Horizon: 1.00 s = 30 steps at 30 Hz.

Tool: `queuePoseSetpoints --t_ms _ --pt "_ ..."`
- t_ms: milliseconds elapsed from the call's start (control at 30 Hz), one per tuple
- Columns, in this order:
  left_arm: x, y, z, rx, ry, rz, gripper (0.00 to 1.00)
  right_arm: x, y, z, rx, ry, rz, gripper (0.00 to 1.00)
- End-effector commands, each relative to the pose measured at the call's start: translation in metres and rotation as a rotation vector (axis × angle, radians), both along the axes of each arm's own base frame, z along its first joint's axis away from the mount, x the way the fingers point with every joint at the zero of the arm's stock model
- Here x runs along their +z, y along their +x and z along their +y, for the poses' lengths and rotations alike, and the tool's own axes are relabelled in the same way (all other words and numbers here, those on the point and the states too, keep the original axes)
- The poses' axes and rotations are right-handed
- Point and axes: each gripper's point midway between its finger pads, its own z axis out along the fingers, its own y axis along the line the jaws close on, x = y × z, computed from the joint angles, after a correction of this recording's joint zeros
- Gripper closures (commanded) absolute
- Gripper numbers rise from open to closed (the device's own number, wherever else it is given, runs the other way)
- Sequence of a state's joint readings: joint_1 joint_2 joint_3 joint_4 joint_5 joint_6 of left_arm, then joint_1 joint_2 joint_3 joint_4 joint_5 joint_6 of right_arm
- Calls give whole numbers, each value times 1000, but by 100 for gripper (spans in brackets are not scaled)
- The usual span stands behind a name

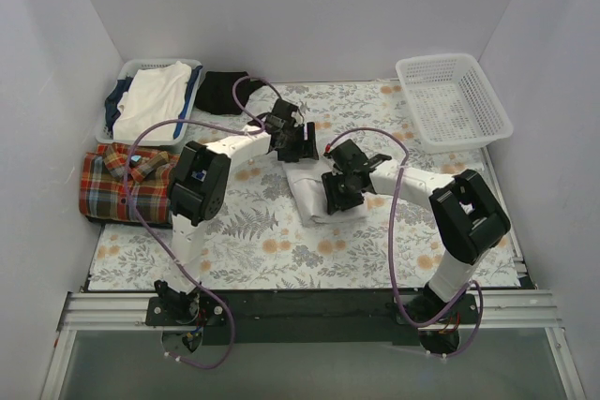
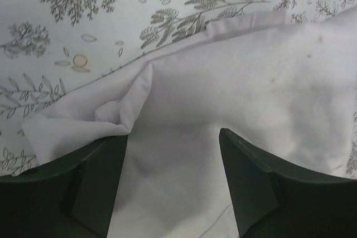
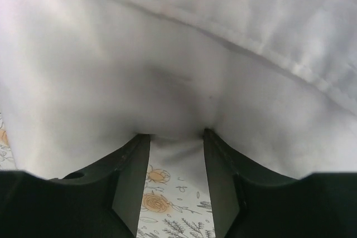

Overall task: Fold and stack the long sleeve shirts
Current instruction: Fold the shirt

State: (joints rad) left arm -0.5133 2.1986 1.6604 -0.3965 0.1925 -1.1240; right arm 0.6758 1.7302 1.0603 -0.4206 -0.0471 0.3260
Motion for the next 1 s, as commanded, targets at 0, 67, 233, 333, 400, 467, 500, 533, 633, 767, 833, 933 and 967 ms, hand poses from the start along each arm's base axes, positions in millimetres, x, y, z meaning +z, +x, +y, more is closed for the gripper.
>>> queuePoseSetpoints --t_ms 0,67,233,333,400,467,500,533,633,767,833,933,967 --pt "8 -26 36 20 73 -16 33 -19 -12 -61 -130 -179 61 48" --pt "10 -35 41 18 67 -32 33 -16 -4 -73 -174 -187 54 48" --pt "31 -57 51 1 61 -42 32 -10 20 -92 -242 -182 41 48" --pt "21 -83 56 -32 47 15 33 -10 40 -97 -265 -174 37 48" --pt "11 -100 60 -46 45 55 34 -5 64 -92 -270 -156 15 48" --pt "19 -108 59 -66 22 53 35 1 88 -82 -260 -139 -17 48" --pt "21 -110 60 -72 21 48 35 3 95 -79 -259 -134 -25 48" --pt "26 -109 61 -71 22 35 35 8 103 -75 -249 -123 -39 48" --pt "54 -95 62 -62 32 -46 35 30 127 -64 -251 -87 -98 48" --pt "99 -75 63 -29 32 -158 33 82 138 -61 -274 -37 -217 48" --pt "124 -63 58 -22 12 -217 32 98 134 -57 -259 -24 -256 48" --pt "140 -48 49 -20 -4 -247 31 118 119 -45 -205 8 -284 48" --pt "141 -43 47 -20 -8 -252 31 122 114 -40 -188 21 -287 48"
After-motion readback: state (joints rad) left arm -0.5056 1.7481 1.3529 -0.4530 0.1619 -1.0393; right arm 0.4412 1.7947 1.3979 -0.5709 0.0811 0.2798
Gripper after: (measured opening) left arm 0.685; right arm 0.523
